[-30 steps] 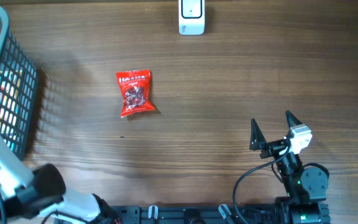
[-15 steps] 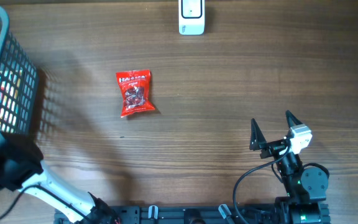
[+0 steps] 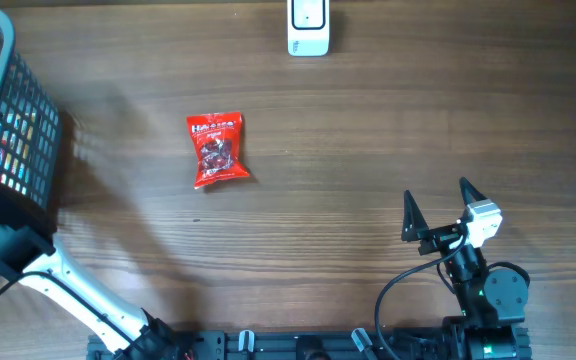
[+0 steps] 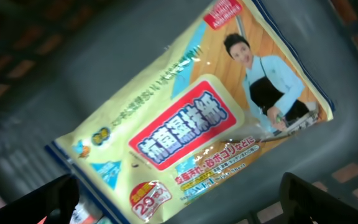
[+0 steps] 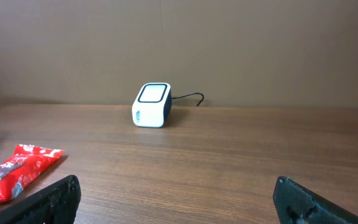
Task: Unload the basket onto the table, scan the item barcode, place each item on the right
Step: 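Move the left gripper back into the grey basket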
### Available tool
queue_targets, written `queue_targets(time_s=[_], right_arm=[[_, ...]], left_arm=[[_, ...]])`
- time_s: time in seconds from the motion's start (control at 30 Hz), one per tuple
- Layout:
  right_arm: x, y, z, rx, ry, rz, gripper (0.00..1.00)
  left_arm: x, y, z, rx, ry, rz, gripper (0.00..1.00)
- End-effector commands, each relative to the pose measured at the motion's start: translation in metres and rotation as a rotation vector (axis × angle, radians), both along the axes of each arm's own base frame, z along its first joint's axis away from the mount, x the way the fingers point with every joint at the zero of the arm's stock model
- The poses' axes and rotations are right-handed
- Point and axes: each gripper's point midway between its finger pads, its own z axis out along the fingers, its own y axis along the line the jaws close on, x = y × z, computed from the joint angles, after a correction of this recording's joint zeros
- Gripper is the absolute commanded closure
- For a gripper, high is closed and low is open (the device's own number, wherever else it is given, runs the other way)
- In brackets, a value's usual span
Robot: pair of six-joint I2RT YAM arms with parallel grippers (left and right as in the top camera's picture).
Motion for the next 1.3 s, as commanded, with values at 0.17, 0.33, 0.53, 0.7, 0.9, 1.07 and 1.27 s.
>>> queue_targets(time_s=[0.17, 0.33, 0.53, 0.7, 0.9, 1.07, 1.27], right_arm=[[0.000, -0.001, 0.002, -0.005, -0.012, -0.010, 0.00], [0.000, -0.001, 0.002, -0.005, -0.012, -0.010, 0.00], [0.000, -0.001, 0.002, -0.005, -0.012, -0.010, 0.01], [0.000, -0.001, 0.002, -0.005, -0.012, -0.010, 0.00], [0.000, -0.001, 0.002, -0.005, -0.012, -0.010, 0.00], [0.000, -0.001, 0.002, -0.005, -0.012, -0.010, 0.00], [0.000, -0.001, 0.002, -0.005, -0.012, -0.010, 0.00]], left_arm=[[0.004, -0.014, -0.042, -0.130, 0.035, -0.106, 0.00], [0.005, -0.027, -0.061, -0.213, 0.049, -0.183, 0.03], [0.006, -0.036, -0.075, -0.255, 0.045, -0.245, 0.04], [0.001, -0.028, -0.086, -0.214, 0.081, -0.240, 0.04], [-0.006, -0.010, -0.096, -0.122, 0.141, -0.222, 0.07], [-0.006, 0.001, -0.095, -0.069, 0.154, -0.209, 0.14], [-0.010, 0.006, -0.094, -0.040, 0.178, -0.200, 0.57]])
